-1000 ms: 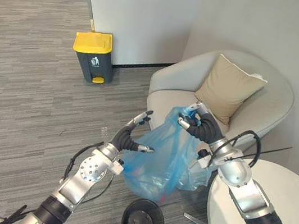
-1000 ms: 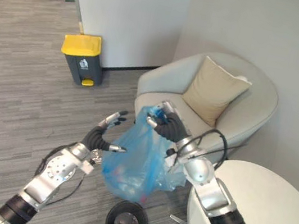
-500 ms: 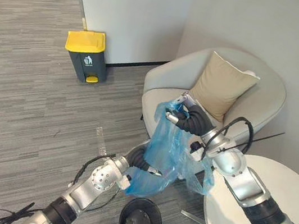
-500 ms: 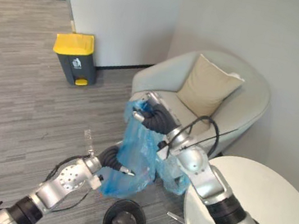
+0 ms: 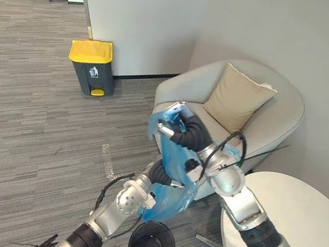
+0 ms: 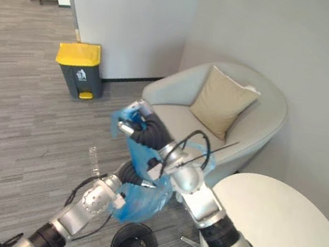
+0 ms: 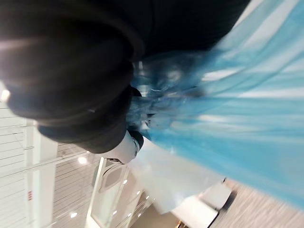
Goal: Gather rubbish on tea table into small bin, then transfer packed bag to large trash can.
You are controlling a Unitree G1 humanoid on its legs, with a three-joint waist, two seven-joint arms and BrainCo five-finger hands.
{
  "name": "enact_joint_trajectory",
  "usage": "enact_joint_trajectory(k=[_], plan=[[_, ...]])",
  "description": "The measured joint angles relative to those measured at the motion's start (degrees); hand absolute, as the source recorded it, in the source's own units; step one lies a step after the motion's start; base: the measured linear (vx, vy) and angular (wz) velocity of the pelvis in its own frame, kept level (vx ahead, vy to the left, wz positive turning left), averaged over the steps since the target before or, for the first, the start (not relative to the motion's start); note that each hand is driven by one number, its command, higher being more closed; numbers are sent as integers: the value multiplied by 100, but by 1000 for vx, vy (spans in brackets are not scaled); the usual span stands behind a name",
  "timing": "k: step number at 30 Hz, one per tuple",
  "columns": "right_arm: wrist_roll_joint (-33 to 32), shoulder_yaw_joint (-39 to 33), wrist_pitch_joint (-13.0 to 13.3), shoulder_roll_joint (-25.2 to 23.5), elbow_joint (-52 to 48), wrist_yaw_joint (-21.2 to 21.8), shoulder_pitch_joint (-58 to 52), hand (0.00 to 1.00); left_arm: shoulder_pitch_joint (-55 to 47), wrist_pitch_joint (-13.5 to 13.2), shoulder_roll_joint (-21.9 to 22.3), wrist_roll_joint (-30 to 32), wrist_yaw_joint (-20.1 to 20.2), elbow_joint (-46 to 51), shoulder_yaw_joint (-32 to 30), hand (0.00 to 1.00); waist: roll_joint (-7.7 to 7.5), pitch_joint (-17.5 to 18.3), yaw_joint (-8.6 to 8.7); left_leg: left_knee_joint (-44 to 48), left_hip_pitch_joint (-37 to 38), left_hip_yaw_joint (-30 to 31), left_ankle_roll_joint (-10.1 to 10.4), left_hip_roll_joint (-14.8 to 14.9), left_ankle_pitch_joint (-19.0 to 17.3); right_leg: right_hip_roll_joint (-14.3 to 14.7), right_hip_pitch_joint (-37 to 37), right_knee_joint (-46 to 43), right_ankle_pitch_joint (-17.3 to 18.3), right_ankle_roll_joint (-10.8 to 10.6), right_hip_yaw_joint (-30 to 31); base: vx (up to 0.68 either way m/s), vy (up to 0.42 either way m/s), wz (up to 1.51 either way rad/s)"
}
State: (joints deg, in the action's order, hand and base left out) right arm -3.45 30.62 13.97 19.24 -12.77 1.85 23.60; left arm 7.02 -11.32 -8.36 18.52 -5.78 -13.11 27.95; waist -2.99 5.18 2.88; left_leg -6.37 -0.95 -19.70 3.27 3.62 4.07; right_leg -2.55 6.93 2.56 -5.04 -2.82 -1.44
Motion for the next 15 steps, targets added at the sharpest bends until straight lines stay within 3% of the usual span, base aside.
enact_joint_trajectory(k=[6,7,15], plan=[[-151,196,-172,-452,135,7,-244,100,2,81,275,-75,-57,-264,33,0,-4,43,6,-2,13,57,-34,7,25,-40,3,-81,47,-45,-31,-5,-1,2],[-171,208,-185,-452,172,9,-244,100,9,87,283,-128,-47,-309,52,100,-8,47,18,-2,9,81,-34,7,28,-48,1,-82,47,-44,-45,-21,-4,11],[-405,452,-357,-475,476,194,-385,100,27,226,300,-973,-5,-672,283,100,-94,111,56,-2,-23,152,-3,30,48,-66,1,-71,80,-7,-86,-7,-1,3]])
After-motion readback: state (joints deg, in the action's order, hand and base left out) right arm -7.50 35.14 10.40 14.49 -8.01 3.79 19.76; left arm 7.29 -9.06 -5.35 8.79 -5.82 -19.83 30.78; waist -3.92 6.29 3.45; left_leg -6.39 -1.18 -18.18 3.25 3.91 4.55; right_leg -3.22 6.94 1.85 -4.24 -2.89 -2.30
